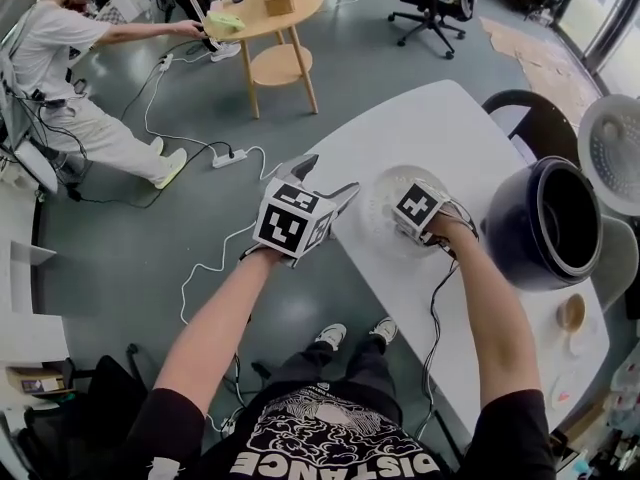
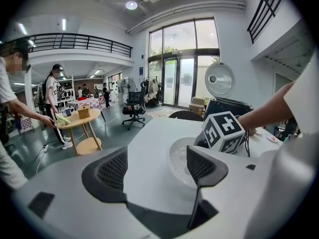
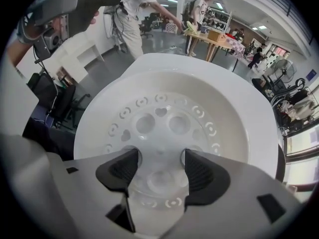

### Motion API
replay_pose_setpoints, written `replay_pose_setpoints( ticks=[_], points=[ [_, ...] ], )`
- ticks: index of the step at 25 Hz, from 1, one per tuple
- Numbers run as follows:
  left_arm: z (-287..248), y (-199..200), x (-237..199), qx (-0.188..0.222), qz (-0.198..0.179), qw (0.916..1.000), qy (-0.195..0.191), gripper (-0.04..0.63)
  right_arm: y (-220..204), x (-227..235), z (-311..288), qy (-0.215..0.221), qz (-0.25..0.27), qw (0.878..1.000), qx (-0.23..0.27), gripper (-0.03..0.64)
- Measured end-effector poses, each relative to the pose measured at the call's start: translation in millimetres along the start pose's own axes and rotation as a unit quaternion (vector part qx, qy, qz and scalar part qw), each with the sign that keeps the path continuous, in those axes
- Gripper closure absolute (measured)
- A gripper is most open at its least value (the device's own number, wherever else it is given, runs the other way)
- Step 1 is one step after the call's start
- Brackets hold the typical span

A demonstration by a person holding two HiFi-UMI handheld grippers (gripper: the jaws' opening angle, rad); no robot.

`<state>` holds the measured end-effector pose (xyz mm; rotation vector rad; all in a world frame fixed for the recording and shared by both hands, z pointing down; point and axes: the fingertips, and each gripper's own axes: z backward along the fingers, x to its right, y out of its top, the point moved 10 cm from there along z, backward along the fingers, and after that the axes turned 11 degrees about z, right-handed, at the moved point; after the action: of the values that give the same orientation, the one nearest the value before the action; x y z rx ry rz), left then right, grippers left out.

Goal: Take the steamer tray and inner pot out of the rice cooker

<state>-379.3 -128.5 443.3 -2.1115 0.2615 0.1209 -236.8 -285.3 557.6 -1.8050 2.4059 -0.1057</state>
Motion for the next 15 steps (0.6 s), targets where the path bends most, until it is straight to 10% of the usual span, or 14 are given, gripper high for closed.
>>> replay_pose_setpoints(
  ticks=[15],
  points=[
    [10.3, 52.9, 24.1, 0.038, -0.035, 0.9973, -0.051, 0.235, -11.2, 1.2, 105.7, -0.097, -0.042, 0.992, 0.074, 0.312]
  ],
)
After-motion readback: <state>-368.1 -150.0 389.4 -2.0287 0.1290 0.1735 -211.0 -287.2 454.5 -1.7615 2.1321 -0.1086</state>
